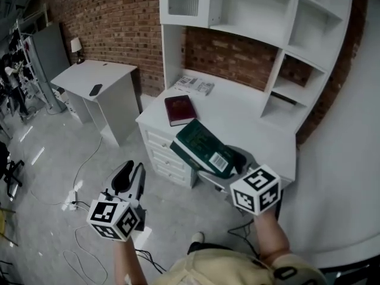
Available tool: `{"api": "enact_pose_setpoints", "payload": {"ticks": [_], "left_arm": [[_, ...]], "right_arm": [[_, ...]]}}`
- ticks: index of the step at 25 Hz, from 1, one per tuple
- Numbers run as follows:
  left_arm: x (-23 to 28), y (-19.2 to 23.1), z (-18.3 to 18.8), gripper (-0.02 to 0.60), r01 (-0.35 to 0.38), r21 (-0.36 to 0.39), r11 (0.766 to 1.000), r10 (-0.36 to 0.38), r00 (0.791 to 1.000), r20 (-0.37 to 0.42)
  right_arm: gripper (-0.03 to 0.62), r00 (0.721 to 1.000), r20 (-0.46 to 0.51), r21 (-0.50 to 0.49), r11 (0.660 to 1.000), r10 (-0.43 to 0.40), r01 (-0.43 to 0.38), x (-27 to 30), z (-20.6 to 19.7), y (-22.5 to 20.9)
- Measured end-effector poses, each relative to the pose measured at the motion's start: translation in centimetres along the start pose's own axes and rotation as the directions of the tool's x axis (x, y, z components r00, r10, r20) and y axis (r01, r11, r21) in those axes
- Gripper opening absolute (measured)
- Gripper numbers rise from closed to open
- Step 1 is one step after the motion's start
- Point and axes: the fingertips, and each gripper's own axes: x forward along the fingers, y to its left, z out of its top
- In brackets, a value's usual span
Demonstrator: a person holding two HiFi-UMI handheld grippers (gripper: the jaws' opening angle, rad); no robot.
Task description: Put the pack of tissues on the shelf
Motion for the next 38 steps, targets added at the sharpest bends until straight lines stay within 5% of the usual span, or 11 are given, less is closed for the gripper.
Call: {"api": "enact_pose_setpoints", "payload": {"ticks": [12, 20, 27, 38], "left_arm": [[9.2, 4.3, 2.8, 0.100, 0.022, 0.003, 1.000, -0.022, 1.000, -0.016], [16.6, 1.7, 4.2, 0.100, 0.177, 0.051, 0.983, -0.177, 0.984, -0.015], [25.5, -0.2, 7.0, 0.100, 0.382, 0.103, 0.918, -0.383, 0.924, -0.012], [39.4, 2.3, 14.0, 0.100, 0.563, 0.196, 0.803, -0.571, 0.821, -0.019]], "right_arm": [[0.428, 1.000, -0.005, -0.023, 0.999, -0.027, 0.026, 6.3, 3.3, -7.4], [0.428, 0.995, -0.002, -0.046, 0.994, -0.101, 0.101, 6.6, 5.2, -11.8], [0.428, 0.969, 0.015, -0.060, 0.968, -0.245, 0.246, 7.6, 8.7, -17.3], [0.428, 0.926, 0.014, -0.024, 0.926, -0.376, 0.377, 14.7, 16.8, -26.8]]}}
